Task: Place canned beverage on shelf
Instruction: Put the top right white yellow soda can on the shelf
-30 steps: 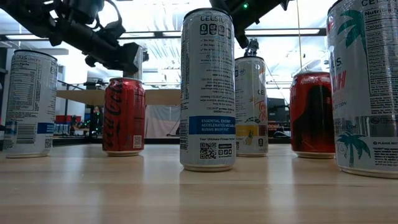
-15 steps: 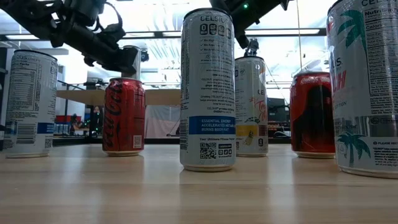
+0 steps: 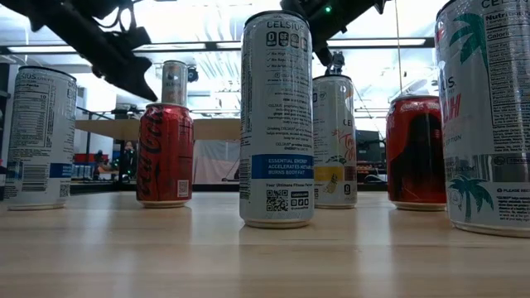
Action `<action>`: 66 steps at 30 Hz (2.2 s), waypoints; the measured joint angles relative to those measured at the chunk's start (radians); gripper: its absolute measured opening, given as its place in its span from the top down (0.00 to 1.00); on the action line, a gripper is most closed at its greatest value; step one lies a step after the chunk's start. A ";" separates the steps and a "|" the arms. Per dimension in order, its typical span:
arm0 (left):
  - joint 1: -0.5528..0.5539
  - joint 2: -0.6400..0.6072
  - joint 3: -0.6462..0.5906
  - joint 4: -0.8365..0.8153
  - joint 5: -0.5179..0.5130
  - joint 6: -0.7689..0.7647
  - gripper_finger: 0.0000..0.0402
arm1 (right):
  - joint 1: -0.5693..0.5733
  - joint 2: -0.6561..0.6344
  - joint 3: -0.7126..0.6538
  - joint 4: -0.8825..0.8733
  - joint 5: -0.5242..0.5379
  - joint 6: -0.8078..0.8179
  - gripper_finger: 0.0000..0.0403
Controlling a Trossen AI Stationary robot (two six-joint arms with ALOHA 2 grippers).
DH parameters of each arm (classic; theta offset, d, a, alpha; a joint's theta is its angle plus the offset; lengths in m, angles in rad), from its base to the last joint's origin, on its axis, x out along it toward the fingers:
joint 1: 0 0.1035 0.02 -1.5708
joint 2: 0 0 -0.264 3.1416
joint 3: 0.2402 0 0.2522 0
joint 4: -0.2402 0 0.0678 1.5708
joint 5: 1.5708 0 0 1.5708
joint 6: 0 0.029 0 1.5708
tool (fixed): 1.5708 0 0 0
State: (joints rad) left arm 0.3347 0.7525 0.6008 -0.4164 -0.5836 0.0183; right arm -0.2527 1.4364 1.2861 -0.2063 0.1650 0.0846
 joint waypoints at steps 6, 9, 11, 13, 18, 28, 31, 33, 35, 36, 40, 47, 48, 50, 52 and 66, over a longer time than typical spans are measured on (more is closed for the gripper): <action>0.003 0.003 0.006 0.026 0.008 0.175 1.00 | 0.000 0.000 0.000 0.001 0.000 -0.019 0.98; 0.017 0.021 0.006 0.094 0.024 0.244 1.00 | 0.000 0.000 0.000 0.000 0.000 -0.026 0.98; 0.034 0.037 0.006 0.143 0.029 0.274 1.00 | 0.000 0.000 0.000 -0.001 0.000 -0.029 0.98; 0.055 0.054 0.006 0.166 0.033 0.289 1.00 | 0.000 0.000 0.000 -0.002 0.000 -0.032 0.98; 0.114 0.094 0.006 0.174 0.033 0.290 1.00 | 0.000 0.000 0.000 -0.003 0.000 -0.042 0.98; 0.185 0.169 0.007 0.264 0.037 0.287 1.00 | 0.000 0.000 0.000 -0.003 0.000 -0.046 0.98; 0.193 0.187 0.007 0.286 0.038 0.284 1.00 | 0.000 0.000 0.000 -0.003 0.000 -0.045 0.98; 0.196 0.199 0.007 0.305 0.039 0.284 1.00 | 0.000 0.000 0.000 -0.003 0.000 -0.045 0.98; 0.197 0.209 0.007 0.312 0.039 0.281 1.00 | 0.000 0.000 0.000 -0.003 0.000 -0.045 0.98; 0.197 0.211 0.007 0.312 0.035 0.275 1.00 | 0.000 0.000 0.000 -0.003 0.000 -0.044 0.98; 0.197 0.200 0.007 0.307 -0.002 0.224 1.00 | 0.000 0.000 0.000 -0.006 0.000 -0.039 0.98; 0.181 0.098 0.006 0.241 0.068 0.140 1.00 | 0.015 0.000 0.000 -0.015 -0.017 0.029 0.98; 0.180 0.084 0.002 0.241 0.130 0.150 1.00 | 0.022 0.000 0.000 -0.019 -0.018 0.034 0.98; 0.183 0.070 -0.014 0.251 0.243 0.211 1.00 | 0.033 0.000 0.000 -0.027 -0.019 0.037 0.98; 0.194 0.072 -0.037 0.305 0.256 0.281 1.00 | 0.042 0.000 0.000 -0.023 -0.019 0.036 0.98; 0.262 0.168 -0.055 0.507 0.253 0.328 1.00 | 0.046 -0.002 0.000 -0.020 -0.016 0.049 0.98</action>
State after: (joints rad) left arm 0.5962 0.9205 0.5461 0.0904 -0.3309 0.3468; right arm -0.2070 1.4349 1.2861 -0.2260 0.1490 0.1333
